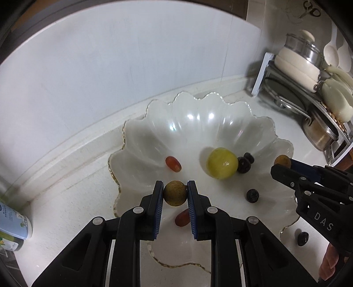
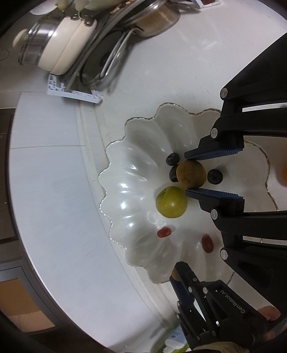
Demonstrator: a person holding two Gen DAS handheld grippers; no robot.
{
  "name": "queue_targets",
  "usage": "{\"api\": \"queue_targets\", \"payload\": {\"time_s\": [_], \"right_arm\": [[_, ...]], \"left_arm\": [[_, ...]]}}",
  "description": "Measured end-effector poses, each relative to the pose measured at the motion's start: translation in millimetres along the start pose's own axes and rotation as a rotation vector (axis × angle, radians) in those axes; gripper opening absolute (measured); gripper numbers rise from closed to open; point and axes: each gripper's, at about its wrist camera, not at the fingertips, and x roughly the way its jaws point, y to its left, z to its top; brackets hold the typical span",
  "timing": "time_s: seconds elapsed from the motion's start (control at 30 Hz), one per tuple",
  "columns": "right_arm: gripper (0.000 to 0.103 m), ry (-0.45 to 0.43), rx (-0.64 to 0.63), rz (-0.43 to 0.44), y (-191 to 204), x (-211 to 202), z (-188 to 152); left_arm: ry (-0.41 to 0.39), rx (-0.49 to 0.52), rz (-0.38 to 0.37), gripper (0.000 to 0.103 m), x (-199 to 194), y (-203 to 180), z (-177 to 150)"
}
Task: Organize fruits
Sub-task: 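Open both grippers to drop the brown fruits into the bowl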
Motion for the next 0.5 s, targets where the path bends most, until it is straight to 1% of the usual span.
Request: {"api": "queue_targets", "payload": {"time_s": [0.23, 0.27, 0.3, 0.37, 0.5], "right_arm": [[0.028, 0.051, 0.026, 0.023, -5, 13, 0], [0.029, 0.057, 0.033, 0.026, -6, 14, 0], [0.029, 0.059, 0.039, 0.024, -7, 15, 1], [0.039, 0.058, 0.039, 0.017, -7, 14, 1], [0.04, 0.033, 0.02, -0.008, -6, 3, -1]], "left_arm": [[0.037, 0.024, 0.013, 0.023, 8, -3, 3], [0.038, 0.028, 0.017, 0.027, 8, -3, 3], [0.039, 0.029, 0.025, 0.038, 7, -3, 4], [0.032, 0.023, 0.036, 0.047, 6, -2, 4], [0.024, 0.009, 0.053, 0.048, -4, 2, 4]]}}
